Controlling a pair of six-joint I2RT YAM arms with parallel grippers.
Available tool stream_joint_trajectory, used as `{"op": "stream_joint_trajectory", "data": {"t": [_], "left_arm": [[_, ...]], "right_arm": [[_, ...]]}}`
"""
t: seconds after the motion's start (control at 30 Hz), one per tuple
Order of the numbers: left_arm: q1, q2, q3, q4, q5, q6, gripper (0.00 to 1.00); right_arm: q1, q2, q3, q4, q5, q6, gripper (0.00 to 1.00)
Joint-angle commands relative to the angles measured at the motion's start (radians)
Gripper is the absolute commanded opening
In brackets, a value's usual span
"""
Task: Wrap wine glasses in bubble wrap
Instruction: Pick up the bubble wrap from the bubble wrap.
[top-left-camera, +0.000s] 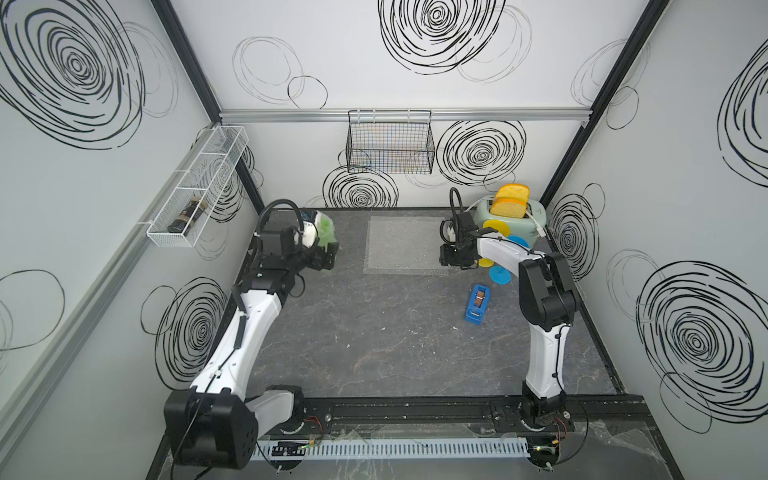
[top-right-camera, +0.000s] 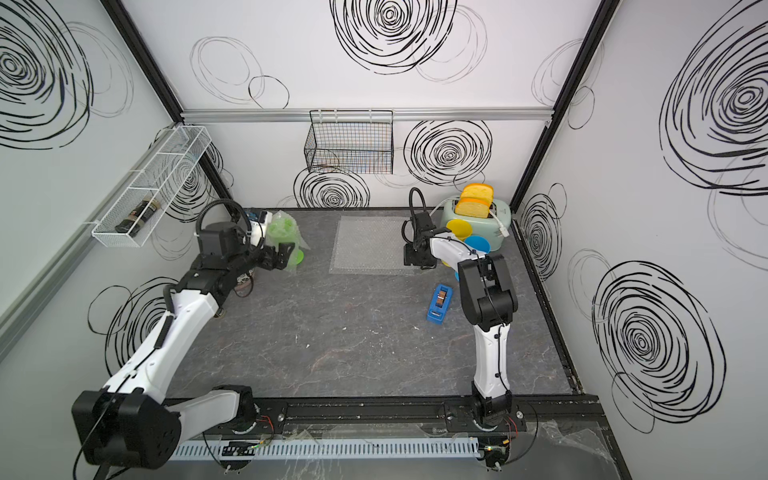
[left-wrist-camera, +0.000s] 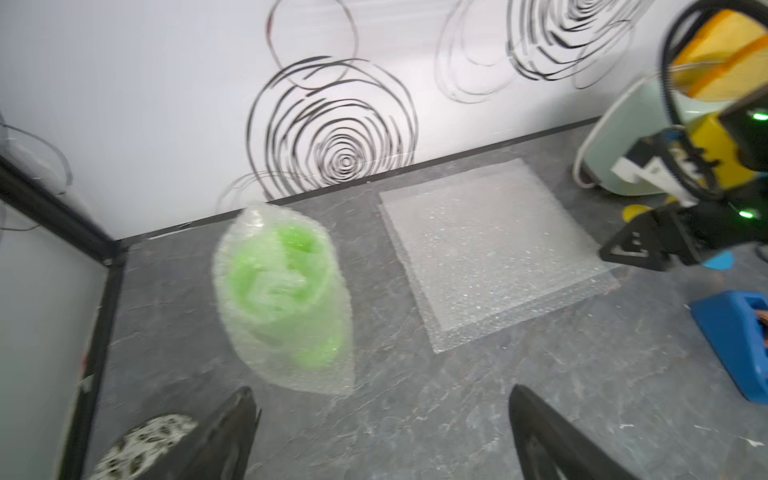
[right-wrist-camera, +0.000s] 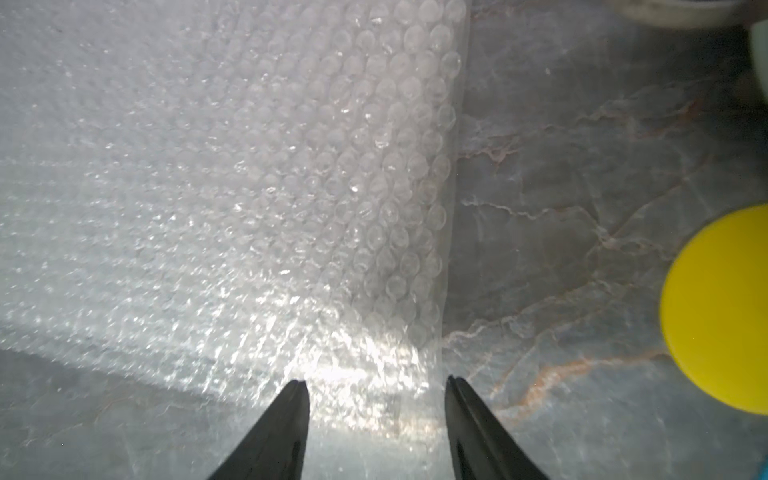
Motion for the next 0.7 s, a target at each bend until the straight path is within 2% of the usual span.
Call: {"op": "stream_joint_trajectory", "data": {"t": [0.0,0.17,0.3,0.4,0.53,0.6,0.67], "left_arm": [[-0.012,-0.024,-0.095,0.186,0.101,-0.075,0.97],[-0.001,-0.034,-0.175,0.244,0.125,-0.106,0.97],[0.0,-0.028,-0.159,0.23,0.125,-0.111,0.97],[-0.008,-0.03,-0.181,0.259,0.129,-0.108,0.97],[-0.003,-0.032,-0.181,0.245,0.149,-0.108,0.97],[-0.001,-0.033,-0.191,0.261,0.141,-0.107,0.97],[-0.01,-0.032,-0.196,0.272,0.141,-0.101,0.97]], "right_arm": [[-0.002,0.041,0.034,-0.044,0.019,-0.014,0.55],[-0.006,0.068,0.032,-0.027,0.009,-0.007,0.39],[0.001,0.071,0.046,-0.04,0.008,-0.006,0.24],[0.008,0.051,0.052,-0.055,0.03,-0.016,0.24],[0.013,0.016,0.058,-0.078,0.032,-0.025,0.38],[0.015,0.003,0.055,-0.078,0.042,-0.027,0.38],[0.016,0.001,0.052,-0.083,0.039,-0.026,0.34]]}}
